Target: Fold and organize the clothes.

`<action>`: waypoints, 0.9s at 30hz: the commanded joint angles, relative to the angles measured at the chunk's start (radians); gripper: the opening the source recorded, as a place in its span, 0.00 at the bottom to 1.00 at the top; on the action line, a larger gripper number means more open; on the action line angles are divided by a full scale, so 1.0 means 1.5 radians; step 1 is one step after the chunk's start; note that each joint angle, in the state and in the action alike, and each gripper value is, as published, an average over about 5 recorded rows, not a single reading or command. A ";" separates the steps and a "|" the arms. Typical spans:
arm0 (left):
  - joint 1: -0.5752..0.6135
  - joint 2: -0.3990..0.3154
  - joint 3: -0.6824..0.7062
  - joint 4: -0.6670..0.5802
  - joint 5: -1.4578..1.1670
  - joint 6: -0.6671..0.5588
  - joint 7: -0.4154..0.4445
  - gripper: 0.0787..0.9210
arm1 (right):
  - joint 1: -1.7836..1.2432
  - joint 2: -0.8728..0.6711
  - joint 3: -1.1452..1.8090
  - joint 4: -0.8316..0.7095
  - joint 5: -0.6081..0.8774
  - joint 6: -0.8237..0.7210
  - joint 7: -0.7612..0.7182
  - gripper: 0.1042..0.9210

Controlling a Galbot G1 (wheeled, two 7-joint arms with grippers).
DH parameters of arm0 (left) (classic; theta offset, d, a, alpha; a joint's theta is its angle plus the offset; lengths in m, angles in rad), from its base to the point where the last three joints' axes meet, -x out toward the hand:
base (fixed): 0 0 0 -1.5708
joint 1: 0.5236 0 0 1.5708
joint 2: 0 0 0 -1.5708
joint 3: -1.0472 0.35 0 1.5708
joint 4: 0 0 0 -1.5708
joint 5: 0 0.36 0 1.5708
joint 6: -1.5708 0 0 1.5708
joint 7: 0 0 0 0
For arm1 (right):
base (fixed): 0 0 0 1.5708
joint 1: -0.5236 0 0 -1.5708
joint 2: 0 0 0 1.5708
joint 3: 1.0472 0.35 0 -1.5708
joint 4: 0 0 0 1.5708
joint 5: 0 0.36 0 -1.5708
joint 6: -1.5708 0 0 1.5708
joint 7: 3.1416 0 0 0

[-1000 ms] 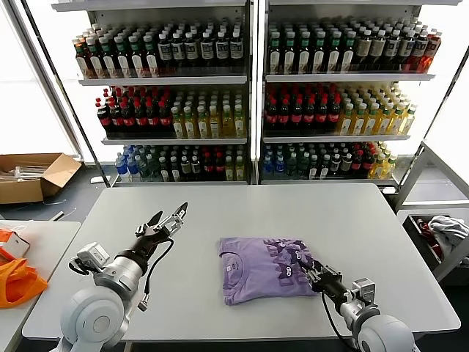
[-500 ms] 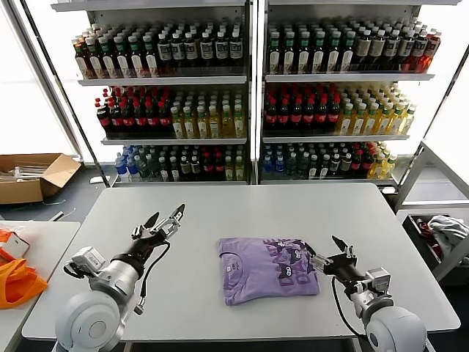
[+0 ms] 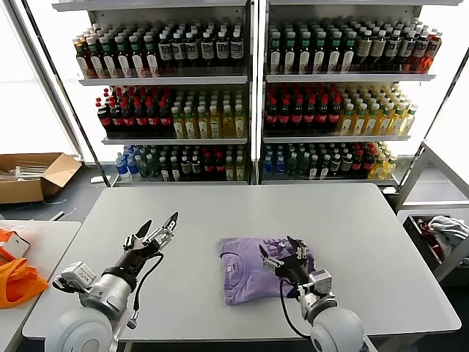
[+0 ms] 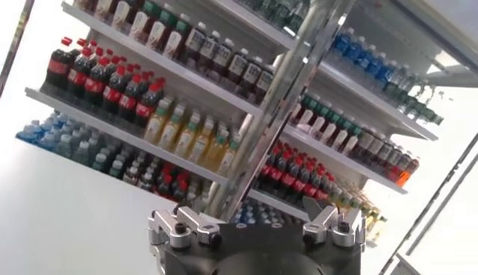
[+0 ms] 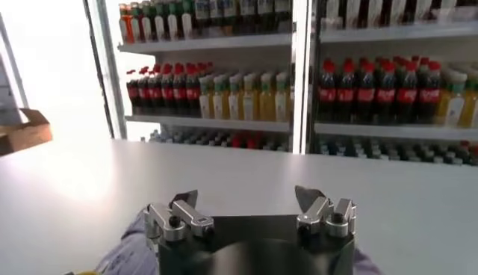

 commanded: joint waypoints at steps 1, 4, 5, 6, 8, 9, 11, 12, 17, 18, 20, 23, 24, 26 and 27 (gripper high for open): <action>0.056 -0.017 -0.021 -0.014 0.016 -0.004 0.010 0.88 | 0.021 0.022 -0.119 -0.079 -0.021 -0.132 0.060 0.88; 0.052 -0.020 -0.024 -0.010 0.015 -0.006 0.011 0.88 | 0.027 0.018 -0.108 -0.053 -0.006 -0.131 0.062 0.88; 0.050 -0.021 -0.023 -0.008 0.016 -0.006 0.012 0.88 | 0.029 0.016 -0.100 -0.035 0.002 -0.128 0.064 0.88; 0.047 -0.022 -0.022 -0.006 0.016 -0.007 0.012 0.88 | 0.030 0.014 -0.091 -0.014 0.011 -0.122 0.067 0.88; 0.042 -0.023 -0.020 -0.004 0.017 -0.007 0.012 0.88 | 0.030 0.008 -0.061 0.038 0.028 -0.096 0.069 0.88; 0.041 -0.023 -0.020 -0.005 0.018 -0.007 0.012 0.88 | 0.027 0.004 -0.040 0.067 0.037 -0.078 0.067 0.88; 0.039 -0.021 -0.019 -0.006 0.019 -0.007 0.014 0.88 | 0.014 -0.004 0.010 0.124 0.049 -0.037 0.057 0.88; 0.039 -0.020 -0.020 -0.007 0.020 -0.007 0.015 0.88 | 0.005 -0.008 0.039 0.149 0.050 -0.016 0.047 0.88; 0.046 -0.014 -0.028 -0.014 0.053 -0.012 0.052 0.88 | -0.086 -0.024 0.214 0.233 0.048 0.051 -0.005 0.88; 0.048 -0.013 -0.032 -0.014 0.064 -0.014 0.066 0.88 | -0.113 -0.023 0.255 0.242 0.050 0.061 -0.021 0.88; 0.053 -0.013 -0.045 -0.015 0.081 -0.016 0.088 0.88 | -0.164 -0.019 0.328 0.249 0.058 0.079 -0.060 0.88; 0.063 -0.014 -0.074 -0.016 0.091 -0.014 0.110 0.88 | -0.236 -0.006 0.448 0.247 0.076 0.108 -0.128 0.88; 0.068 -0.014 -0.087 -0.018 0.093 -0.012 0.117 0.88 | -0.254 -0.001 0.484 0.245 0.082 0.116 -0.145 0.88; 0.084 -0.014 -0.113 -0.021 0.098 -0.008 0.133 0.88 | -0.283 0.012 0.536 0.239 0.103 0.130 -0.167 0.88; 0.093 -0.014 -0.127 -0.023 0.101 -0.007 0.141 0.88 | -0.296 0.021 0.557 0.235 0.115 0.136 -0.178 0.88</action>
